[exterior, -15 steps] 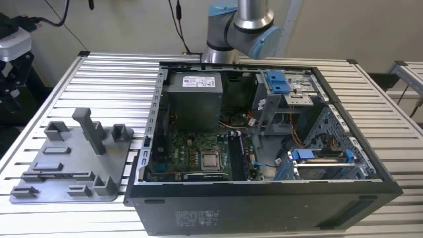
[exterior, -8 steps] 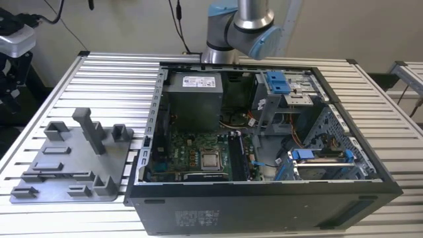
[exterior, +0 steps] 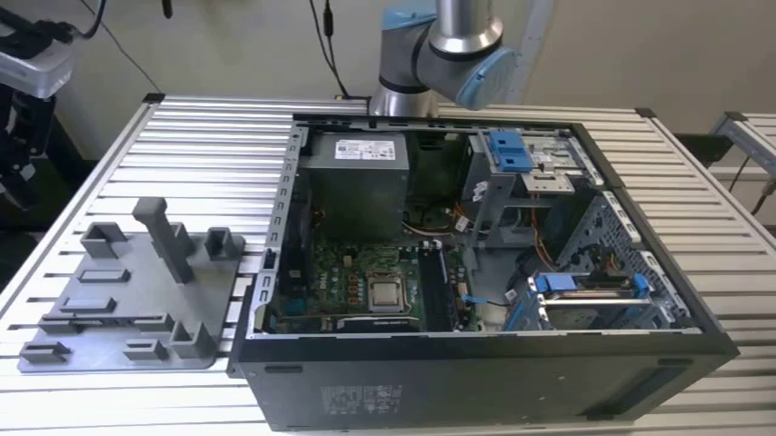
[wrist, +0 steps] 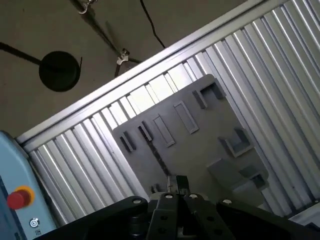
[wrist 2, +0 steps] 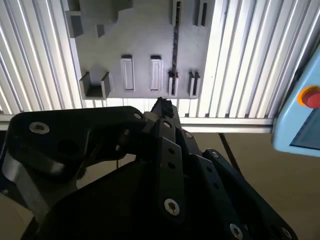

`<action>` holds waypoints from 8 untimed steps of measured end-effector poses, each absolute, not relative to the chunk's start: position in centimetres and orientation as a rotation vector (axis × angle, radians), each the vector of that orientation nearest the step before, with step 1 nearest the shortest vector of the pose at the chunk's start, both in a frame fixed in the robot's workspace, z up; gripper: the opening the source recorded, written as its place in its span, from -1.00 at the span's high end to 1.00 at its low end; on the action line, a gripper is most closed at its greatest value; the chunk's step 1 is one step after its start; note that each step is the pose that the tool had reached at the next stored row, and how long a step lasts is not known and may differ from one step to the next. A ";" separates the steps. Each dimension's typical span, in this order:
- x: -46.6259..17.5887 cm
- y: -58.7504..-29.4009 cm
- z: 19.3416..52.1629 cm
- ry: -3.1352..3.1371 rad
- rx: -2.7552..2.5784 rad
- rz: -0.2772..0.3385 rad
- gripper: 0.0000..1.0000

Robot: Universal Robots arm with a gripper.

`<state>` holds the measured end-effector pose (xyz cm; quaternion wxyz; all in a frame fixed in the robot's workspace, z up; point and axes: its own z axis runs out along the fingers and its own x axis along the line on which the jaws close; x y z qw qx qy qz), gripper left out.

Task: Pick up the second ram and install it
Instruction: 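Pick up the second ram and move it above second insertion slot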

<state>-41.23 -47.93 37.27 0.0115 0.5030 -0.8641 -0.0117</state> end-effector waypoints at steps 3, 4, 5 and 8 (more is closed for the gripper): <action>-41.2 -47.9 37.2 -2.651 1.639 -0.032 0.79; -41.2 -47.9 37.2 -2.634 1.664 -0.031 0.79; -41.2 -47.9 37.2 -2.619 1.688 -0.030 0.79; -41.2 -47.9 37.1 -2.571 1.757 -0.026 0.79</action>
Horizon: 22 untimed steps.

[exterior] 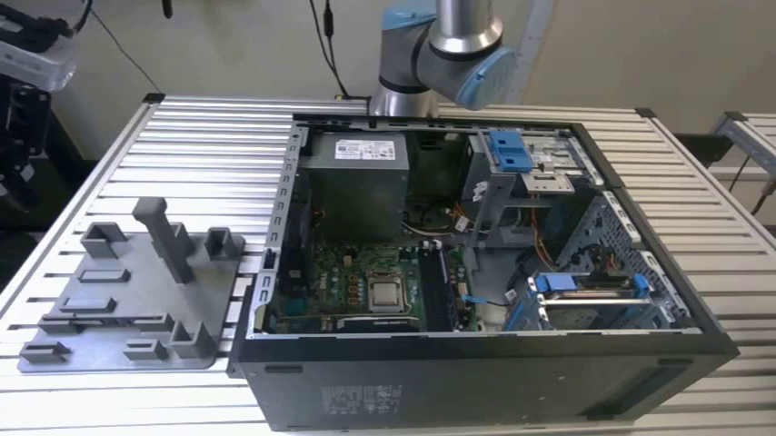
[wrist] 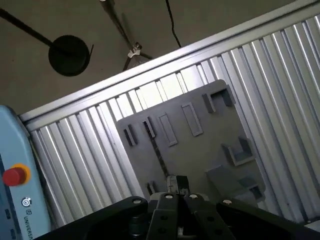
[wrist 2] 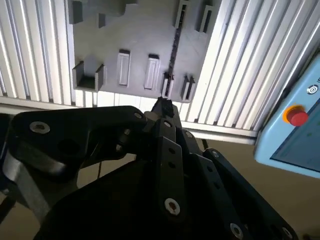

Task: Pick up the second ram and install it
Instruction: 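Pick up the second ram and move it above second insertion slot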

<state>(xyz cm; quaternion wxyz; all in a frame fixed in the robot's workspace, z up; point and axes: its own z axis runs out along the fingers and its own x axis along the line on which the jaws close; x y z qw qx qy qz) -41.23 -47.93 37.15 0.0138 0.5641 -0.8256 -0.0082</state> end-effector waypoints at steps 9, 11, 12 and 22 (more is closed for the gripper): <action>-41.2 -47.9 37.0 -2.417 1.959 -0.018 0.79; -41.2 -47.9 37.0 -2.383 1.999 -0.017 0.79; -41.2 -47.9 37.0 -2.368 2.016 -0.016 0.79; -41.2 -47.9 37.0 -2.347 2.041 -0.015 0.79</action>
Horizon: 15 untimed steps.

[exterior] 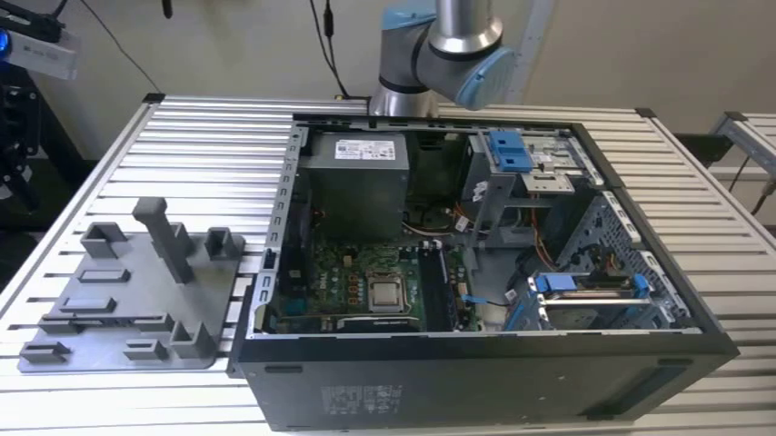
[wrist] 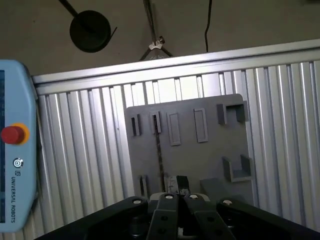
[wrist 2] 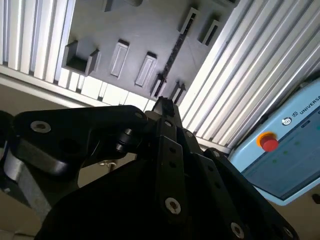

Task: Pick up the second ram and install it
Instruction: 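Pick up the second ram and move it above second insertion slot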

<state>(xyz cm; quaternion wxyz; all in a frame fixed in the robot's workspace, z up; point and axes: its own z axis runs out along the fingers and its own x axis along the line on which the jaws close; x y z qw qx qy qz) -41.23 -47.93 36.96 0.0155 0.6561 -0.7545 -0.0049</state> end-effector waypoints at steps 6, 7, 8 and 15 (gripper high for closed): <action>-41.2 -47.9 37.0 -2.347 2.041 -0.015 0.52; -41.2 -47.9 37.0 -2.347 2.041 -0.015 0.40; -41.2 -47.9 37.0 -2.347 2.041 -0.015 0.40; -41.2 -47.9 37.0 -2.347 2.041 -0.015 0.28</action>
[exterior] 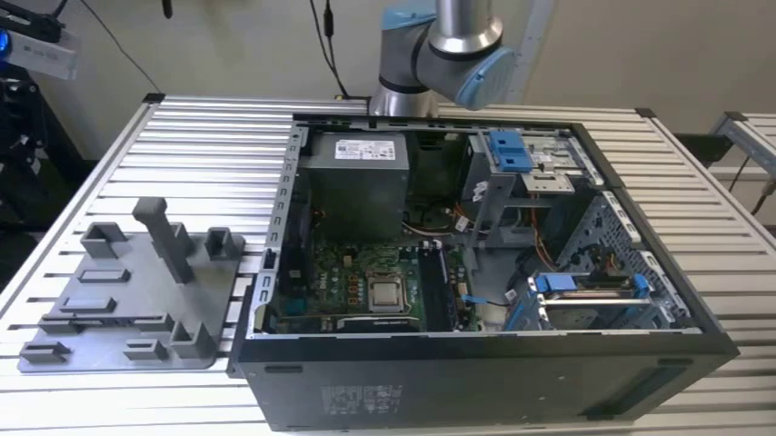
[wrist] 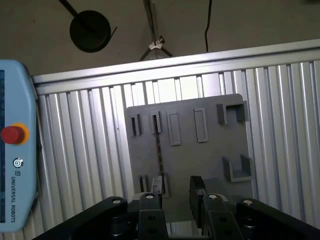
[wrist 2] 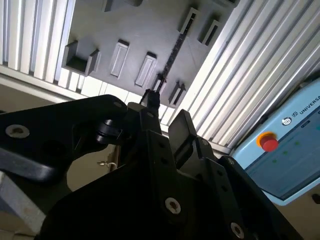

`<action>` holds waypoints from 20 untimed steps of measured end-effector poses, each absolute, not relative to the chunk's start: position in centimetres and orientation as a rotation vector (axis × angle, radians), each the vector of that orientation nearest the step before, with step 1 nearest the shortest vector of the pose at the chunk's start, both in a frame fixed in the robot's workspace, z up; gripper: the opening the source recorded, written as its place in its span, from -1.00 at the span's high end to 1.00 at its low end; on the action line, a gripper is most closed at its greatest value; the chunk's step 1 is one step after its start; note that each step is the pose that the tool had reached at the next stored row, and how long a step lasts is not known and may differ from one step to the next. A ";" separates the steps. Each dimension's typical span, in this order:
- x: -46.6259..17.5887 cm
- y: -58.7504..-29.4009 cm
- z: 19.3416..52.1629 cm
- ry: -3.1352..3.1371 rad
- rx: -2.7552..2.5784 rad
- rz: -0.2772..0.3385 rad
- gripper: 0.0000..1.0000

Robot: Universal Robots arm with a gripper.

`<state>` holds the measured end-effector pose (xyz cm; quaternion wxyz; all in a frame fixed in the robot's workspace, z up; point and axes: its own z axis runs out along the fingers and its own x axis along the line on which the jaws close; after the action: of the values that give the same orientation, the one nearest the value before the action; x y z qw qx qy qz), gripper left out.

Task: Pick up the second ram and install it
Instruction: 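Pick up the second ram and move it above second insertion slot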

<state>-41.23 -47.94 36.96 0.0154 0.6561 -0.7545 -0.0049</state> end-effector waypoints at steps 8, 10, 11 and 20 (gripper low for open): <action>-41.2 -47.9 36.9 -2.351 2.044 -0.012 0.28; -41.3 -48.0 36.8 -2.360 2.053 -0.011 0.28; -41.3 -48.1 36.7 -2.365 2.058 -0.012 0.28; -41.6 -49.0 36.0 -2.374 2.070 -0.052 0.28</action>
<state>-41.62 -49.01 35.97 -0.0042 0.6570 -0.7537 -0.0165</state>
